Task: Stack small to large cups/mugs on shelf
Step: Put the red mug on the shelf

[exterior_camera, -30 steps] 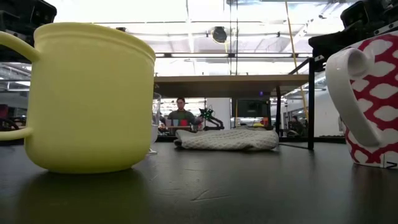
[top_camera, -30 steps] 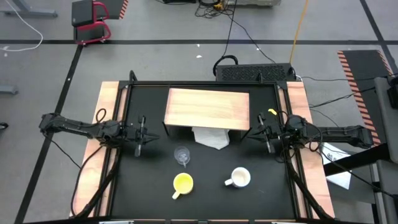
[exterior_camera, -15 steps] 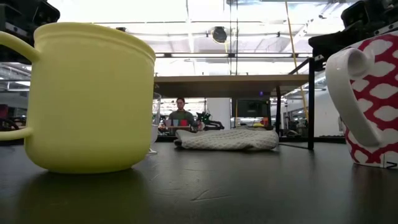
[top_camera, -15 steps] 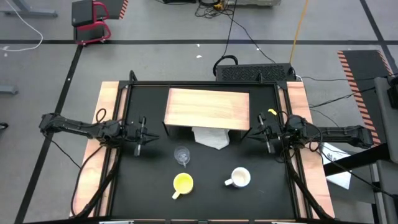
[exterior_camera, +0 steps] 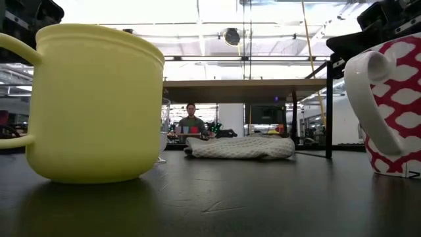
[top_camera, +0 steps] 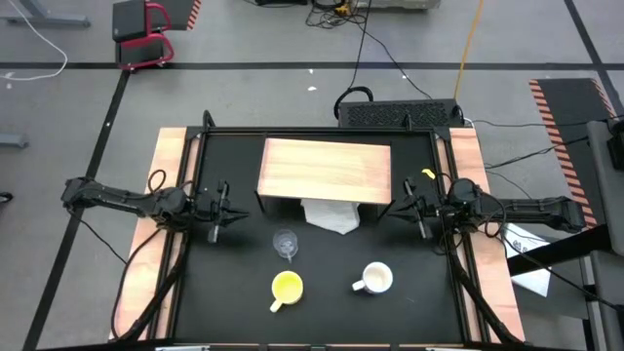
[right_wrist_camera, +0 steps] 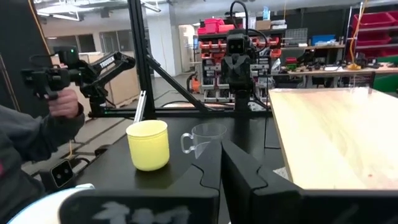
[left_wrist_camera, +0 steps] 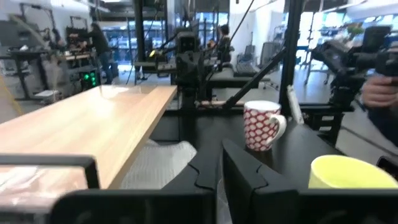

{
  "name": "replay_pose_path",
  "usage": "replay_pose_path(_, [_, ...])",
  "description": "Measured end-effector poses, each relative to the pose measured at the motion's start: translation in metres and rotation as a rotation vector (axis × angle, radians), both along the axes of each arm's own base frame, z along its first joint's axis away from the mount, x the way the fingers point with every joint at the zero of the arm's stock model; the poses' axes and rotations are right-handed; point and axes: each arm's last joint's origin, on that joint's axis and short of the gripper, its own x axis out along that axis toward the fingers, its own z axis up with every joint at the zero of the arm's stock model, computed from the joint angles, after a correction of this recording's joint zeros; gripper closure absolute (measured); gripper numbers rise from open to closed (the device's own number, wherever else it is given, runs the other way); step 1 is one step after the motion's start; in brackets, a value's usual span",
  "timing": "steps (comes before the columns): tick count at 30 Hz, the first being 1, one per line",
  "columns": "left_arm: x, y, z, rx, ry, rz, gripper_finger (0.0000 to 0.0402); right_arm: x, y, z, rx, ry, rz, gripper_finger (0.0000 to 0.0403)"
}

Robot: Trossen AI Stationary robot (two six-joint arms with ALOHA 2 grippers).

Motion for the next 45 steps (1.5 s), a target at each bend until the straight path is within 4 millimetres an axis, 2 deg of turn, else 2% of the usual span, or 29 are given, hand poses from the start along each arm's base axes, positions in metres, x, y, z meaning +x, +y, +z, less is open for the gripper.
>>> replay_pose_path(11, [-0.001, -0.001, 0.01, -0.048, -0.084, -0.054, 0.04, 0.0, 0.001, 0.0, -0.115, -0.023, -0.001, 0.0403])
replay_pose_path(18, [0.006, -0.006, 0.032, -0.095, -0.058, -0.089, 0.0401, 0.001, 0.004, 0.001, -0.131, -0.012, 0.024, 0.0403])
replay_pose_path(22, [0.017, -0.013, 0.052, -0.061, -0.035, -0.094, 0.0401, 0.003, 0.004, 0.015, -0.135, -0.034, 0.025, 0.0403])
replay_pose_path(31, [0.045, -0.026, 0.091, 0.003, 0.05, -0.036, 0.0401, 0.008, 0.003, 0.05, -0.163, 0.078, 0.032, 0.0403])
replay_pose_path(38, [0.062, -0.034, 0.097, 0.035, 0.101, -0.028, 0.0401, 0.019, 0.005, 0.071, -0.119, 0.207, 0.062, 0.0403])
replay_pose_path(45, [0.063, -0.037, 0.097, 0.046, 0.101, -0.009, 0.0401, 0.043, 0.019, 0.077, -0.079, 0.319, 0.16, 0.0403])
